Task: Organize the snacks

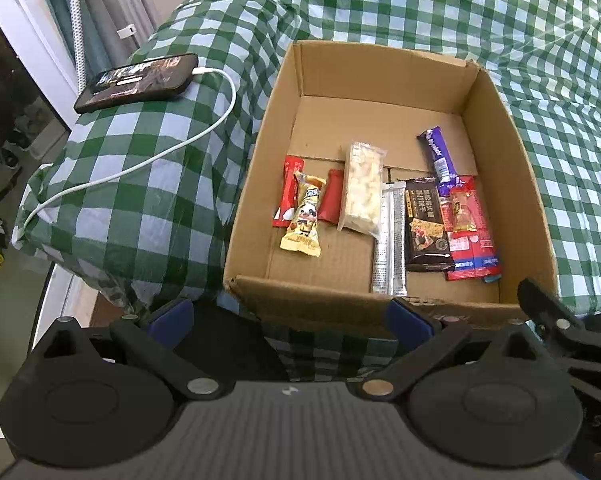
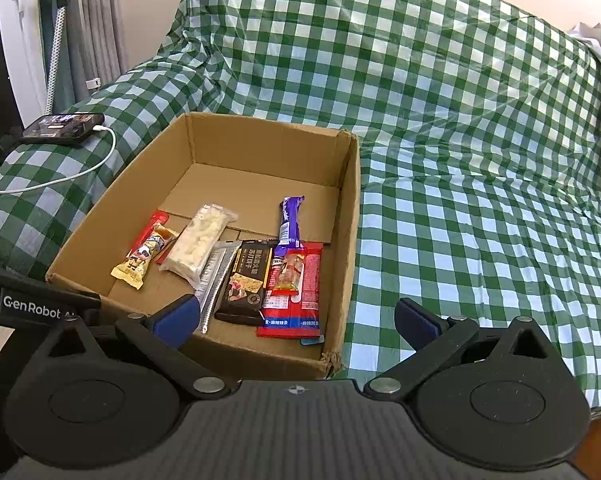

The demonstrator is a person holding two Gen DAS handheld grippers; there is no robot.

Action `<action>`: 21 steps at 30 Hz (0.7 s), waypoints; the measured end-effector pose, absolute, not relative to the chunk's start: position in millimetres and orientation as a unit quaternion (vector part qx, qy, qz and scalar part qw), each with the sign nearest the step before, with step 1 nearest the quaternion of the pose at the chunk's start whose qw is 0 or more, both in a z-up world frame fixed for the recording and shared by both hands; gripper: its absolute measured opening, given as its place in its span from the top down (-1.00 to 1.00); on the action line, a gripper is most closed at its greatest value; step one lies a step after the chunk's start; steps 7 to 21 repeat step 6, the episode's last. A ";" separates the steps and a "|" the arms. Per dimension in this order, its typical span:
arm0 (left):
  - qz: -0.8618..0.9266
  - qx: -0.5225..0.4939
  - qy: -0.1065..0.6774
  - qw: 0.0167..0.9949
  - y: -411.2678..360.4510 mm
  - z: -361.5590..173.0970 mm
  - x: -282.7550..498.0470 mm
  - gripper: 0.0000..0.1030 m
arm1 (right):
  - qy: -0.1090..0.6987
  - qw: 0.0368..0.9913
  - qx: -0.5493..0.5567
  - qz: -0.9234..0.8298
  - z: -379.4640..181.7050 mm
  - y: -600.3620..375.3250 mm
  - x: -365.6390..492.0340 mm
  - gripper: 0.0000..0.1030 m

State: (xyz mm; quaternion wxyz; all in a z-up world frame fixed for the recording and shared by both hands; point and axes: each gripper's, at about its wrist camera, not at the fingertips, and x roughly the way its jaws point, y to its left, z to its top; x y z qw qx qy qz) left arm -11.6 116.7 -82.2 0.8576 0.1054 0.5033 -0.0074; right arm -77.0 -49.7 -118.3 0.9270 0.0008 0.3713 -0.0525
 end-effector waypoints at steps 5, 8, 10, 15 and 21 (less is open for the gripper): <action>-0.003 0.115 0.486 0.867 115.7 -75.5 -16.4 -0.99 | 0.373 0.926 0.006 -0.053 -118.0 -51.6 -76.3 -0.99; -0.004 0.114 0.485 0.867 116.0 -74.5 -17.3 -0.99 | 0.371 0.927 0.007 -0.053 -117.4 -51.6 -77.1 -0.99; -0.004 0.114 0.485 0.867 116.0 -74.5 -17.3 -0.99 | 0.371 0.927 0.007 -0.053 -117.4 -51.6 -77.1 -0.99; -0.004 0.114 0.485 0.867 116.0 -74.5 -17.3 -0.99 | 0.371 0.927 0.007 -0.053 -117.4 -51.6 -77.1 -0.99; -0.004 0.114 0.485 0.867 116.0 -74.5 -17.3 -0.99 | 0.371 0.927 0.007 -0.053 -117.4 -51.6 -77.1 -0.99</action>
